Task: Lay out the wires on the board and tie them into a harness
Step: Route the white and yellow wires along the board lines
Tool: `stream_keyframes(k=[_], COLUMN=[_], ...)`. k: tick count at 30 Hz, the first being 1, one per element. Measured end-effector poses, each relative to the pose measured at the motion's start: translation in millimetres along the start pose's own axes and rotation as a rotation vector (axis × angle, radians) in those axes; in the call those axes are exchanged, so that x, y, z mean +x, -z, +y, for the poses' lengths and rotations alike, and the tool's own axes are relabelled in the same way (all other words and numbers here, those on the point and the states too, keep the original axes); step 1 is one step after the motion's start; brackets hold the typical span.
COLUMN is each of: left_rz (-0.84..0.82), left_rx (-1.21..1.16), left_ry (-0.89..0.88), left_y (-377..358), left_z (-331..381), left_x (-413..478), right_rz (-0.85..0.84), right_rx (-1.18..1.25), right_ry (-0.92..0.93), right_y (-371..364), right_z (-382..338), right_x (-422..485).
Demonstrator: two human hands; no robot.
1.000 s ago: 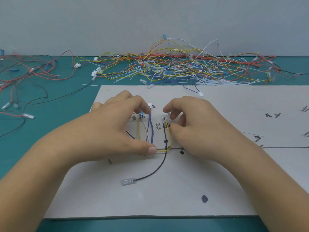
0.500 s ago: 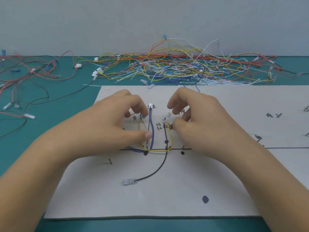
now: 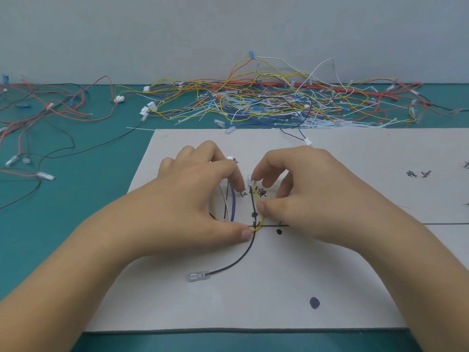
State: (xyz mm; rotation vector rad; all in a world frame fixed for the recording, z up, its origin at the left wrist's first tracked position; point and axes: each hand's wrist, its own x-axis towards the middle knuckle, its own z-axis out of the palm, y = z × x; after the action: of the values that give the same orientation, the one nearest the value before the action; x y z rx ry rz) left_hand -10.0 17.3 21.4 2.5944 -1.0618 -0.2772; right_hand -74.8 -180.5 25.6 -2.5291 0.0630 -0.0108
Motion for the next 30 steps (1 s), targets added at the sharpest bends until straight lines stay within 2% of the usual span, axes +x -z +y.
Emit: stream_keyframes(k=[15,30], left_rz=[0.041,0.046], left_rx=[-0.041,-0.034], left_ry=[0.043,-0.021], left_y=[-9.4,-8.4], left_z=[-0.7,0.4], left_x=[8.2,6.3], right_rz=[-0.017,-0.032], right_rx=[-0.04,-0.025], right_ry=[0.007,0.051], right_y=[-2.7,-5.1], right_z=[-0.4,-2.1], right_x=[2.1,0.4])
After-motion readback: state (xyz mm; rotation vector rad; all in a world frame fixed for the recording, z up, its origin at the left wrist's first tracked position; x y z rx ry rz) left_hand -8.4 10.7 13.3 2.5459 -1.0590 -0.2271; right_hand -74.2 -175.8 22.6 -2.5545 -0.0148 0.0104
